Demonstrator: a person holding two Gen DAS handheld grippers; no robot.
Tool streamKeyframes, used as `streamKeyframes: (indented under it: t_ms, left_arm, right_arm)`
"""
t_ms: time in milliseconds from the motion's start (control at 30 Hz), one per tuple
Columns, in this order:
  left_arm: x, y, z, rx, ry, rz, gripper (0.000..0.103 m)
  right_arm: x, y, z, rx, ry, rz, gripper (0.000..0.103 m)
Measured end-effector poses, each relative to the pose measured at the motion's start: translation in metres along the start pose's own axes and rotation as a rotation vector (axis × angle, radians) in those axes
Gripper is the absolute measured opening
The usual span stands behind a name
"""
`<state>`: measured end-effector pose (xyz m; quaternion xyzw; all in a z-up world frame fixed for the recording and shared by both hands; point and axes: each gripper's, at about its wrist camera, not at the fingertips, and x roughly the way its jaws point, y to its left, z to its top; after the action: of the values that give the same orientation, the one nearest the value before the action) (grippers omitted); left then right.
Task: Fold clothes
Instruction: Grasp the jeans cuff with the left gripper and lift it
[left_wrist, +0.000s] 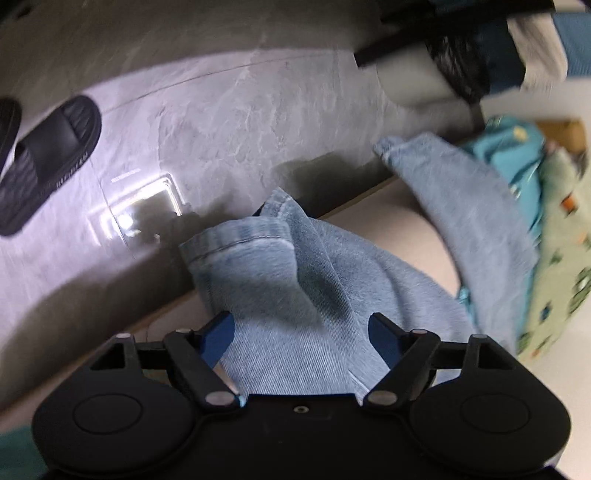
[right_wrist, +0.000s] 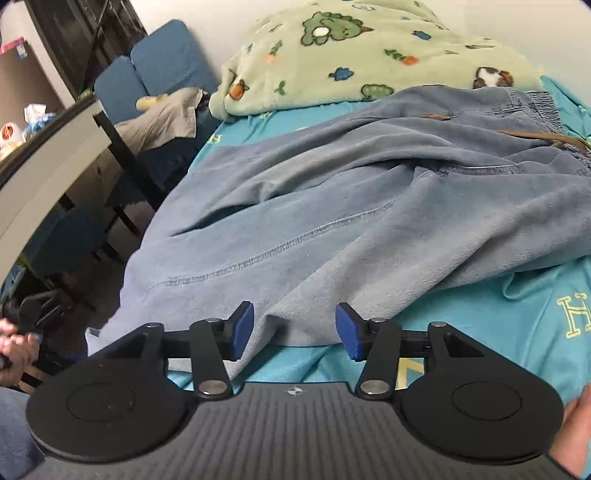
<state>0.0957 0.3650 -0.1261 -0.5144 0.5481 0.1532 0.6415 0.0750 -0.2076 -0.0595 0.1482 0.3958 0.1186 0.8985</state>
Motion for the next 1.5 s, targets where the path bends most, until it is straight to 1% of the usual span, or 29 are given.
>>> streamKeyframes:
  t_ms: [33, 67, 100, 133, 200, 233, 267, 333, 400, 533, 600, 667, 767, 833, 867, 967, 1000, 1133, 1200, 1267, 1333, 1433, 1500]
  left_arm:
    - [0.005, -0.004, -0.001, 0.019, -0.002, 0.021, 0.076]
    - [0.009, -0.006, -0.003, 0.035, -0.001, 0.038, 0.072]
    - [0.011, -0.007, -0.005, 0.047, -0.003, 0.048, 0.058]
    - [0.013, -0.008, -0.007, 0.057, -0.008, 0.059, 0.05]
    - [0.012, -0.004, -0.012, 0.055, -0.044, 0.082, 0.026]
    - [0.008, -0.002, -0.012, 0.053, -0.068, 0.079, 0.016]
    - [0.003, 0.0, -0.013, 0.051, -0.093, 0.075, 0.004]
    - [-0.013, -0.003, -0.013, 0.046, -0.157, 0.064, 0.002]
    - [-0.031, -0.008, -0.01, 0.043, -0.215, 0.033, 0.001]
    - [-0.08, -0.032, 0.0, 0.04, -0.338, -0.117, 0.001]
    - [-0.102, -0.051, 0.005, 0.06, -0.394, -0.172, 0.001]
    - [-0.125, -0.069, 0.01, 0.084, -0.424, -0.241, 0.001]
    - [-0.158, -0.091, 0.012, 0.128, -0.462, -0.346, 0.001]
    - [-0.172, -0.096, 0.01, 0.137, -0.477, -0.402, 0.001]
    - [-0.175, -0.093, 0.01, 0.129, -0.483, -0.416, 0.001]
    - [-0.166, -0.068, 0.013, 0.105, -0.505, -0.405, 0.001]
    - [-0.156, -0.055, 0.014, 0.085, -0.502, -0.393, 0.001]
    - [-0.103, 0.009, 0.017, -0.023, -0.443, -0.27, 0.001]
    - [-0.081, 0.042, 0.018, -0.096, -0.397, -0.251, 0.001]
    - [-0.064, 0.067, 0.017, -0.16, -0.356, -0.249, 0.001]
    - [-0.055, 0.082, 0.016, -0.19, -0.332, -0.249, 0.001]
    - [-0.05, 0.085, 0.018, -0.185, -0.322, -0.234, 0.001]
    - [-0.05, 0.088, 0.017, -0.176, -0.324, -0.226, 0.001]
  right_arm:
    - [0.004, 0.001, 0.0, -0.002, 0.009, -0.002, 0.057]
    - [0.007, 0.0, -0.001, -0.001, 0.019, -0.003, 0.057]
    - [0.009, -0.002, -0.001, 0.004, 0.03, -0.005, 0.057]
    - [0.012, -0.003, -0.001, 0.011, 0.039, -0.007, 0.057]
    - [0.014, -0.004, -0.004, 0.029, 0.05, -0.009, 0.057]
    - [0.014, -0.005, -0.004, 0.035, 0.053, -0.01, 0.057]
    - [0.014, -0.005, -0.005, 0.04, 0.053, -0.01, 0.057]
    - [0.015, -0.008, -0.005, 0.052, 0.049, -0.005, 0.057]
    - [0.016, -0.009, -0.007, 0.068, 0.052, -0.003, 0.057]
    - [0.022, -0.014, -0.007, 0.095, 0.074, 0.002, 0.057]
    - [0.021, -0.016, -0.007, 0.113, 0.068, 0.021, 0.057]
    - [0.019, -0.019, -0.007, 0.143, 0.057, 0.048, 0.057]
    - [0.017, -0.025, -0.006, 0.184, 0.051, 0.056, 0.057]
    - [0.016, -0.028, -0.005, 0.201, 0.045, 0.059, 0.057]
    - [0.015, -0.028, -0.005, 0.204, 0.043, 0.059, 0.057]
    - [0.015, -0.029, -0.004, 0.203, 0.039, 0.062, 0.057]
    - [0.014, -0.029, -0.003, 0.202, 0.038, 0.063, 0.057]
    - [0.013, -0.031, -0.003, 0.202, 0.03, 0.057, 0.057]
    - [0.01, -0.032, -0.001, 0.211, 0.011, 0.045, 0.057]
    - [0.001, -0.035, 0.003, 0.23, -0.029, 0.036, 0.056]
    - [-0.01, -0.039, 0.007, 0.258, -0.076, 0.03, 0.056]
    - [-0.039, -0.052, 0.02, 0.292, -0.165, -0.001, 0.056]
    - [-0.062, -0.067, 0.034, 0.32, -0.242, -0.037, 0.058]
